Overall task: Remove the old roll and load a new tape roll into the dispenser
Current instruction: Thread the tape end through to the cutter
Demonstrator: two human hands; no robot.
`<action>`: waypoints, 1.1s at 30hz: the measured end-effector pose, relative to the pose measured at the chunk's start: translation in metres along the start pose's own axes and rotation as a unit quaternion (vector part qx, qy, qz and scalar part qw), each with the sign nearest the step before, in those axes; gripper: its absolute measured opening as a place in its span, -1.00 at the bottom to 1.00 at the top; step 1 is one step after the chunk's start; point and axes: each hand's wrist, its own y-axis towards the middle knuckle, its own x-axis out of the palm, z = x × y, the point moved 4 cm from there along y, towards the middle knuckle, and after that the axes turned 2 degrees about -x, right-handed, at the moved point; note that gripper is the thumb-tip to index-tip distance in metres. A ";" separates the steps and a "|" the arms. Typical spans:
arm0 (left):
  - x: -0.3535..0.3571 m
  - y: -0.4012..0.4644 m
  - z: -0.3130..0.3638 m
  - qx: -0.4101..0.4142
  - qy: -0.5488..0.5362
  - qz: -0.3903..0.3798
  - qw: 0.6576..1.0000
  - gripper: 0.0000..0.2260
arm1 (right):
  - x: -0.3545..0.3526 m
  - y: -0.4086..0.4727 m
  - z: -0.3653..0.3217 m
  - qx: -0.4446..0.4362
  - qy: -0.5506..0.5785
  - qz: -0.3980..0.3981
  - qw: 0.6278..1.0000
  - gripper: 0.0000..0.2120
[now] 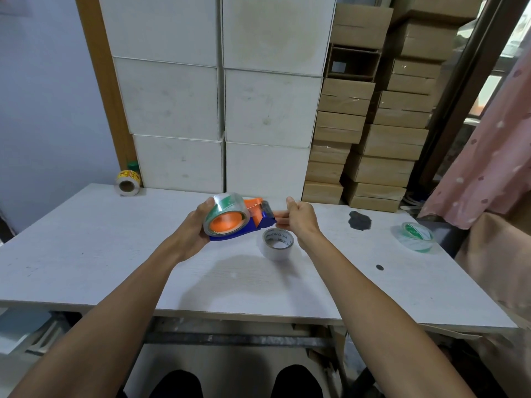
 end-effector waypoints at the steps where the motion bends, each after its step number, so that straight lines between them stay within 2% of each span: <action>1: -0.001 0.000 -0.001 -0.001 0.002 -0.001 1.000 -0.18 | 0.000 -0.001 0.001 0.001 0.002 -0.001 1.000 -0.56; 8: -0.004 0.000 -0.003 -0.004 0.016 0.011 1.000 -0.11 | -0.001 0.000 -0.004 0.007 0.033 0.002 0.999 -0.61; 15: -0.014 -0.001 -0.004 0.004 0.015 0.030 0.999 -0.17 | -0.002 -0.005 -0.004 0.012 0.091 -0.021 0.996 -0.71; 19: -0.017 -0.004 -0.009 -0.003 0.014 0.021 1.000 -0.21 | -0.004 -0.009 -0.008 -0.002 0.057 -0.021 0.998 -0.65; 33: -0.006 -0.007 0.002 -0.002 -0.001 -0.007 1.000 -0.18 | 0.001 -0.011 -0.004 0.023 0.050 -0.024 0.998 -0.59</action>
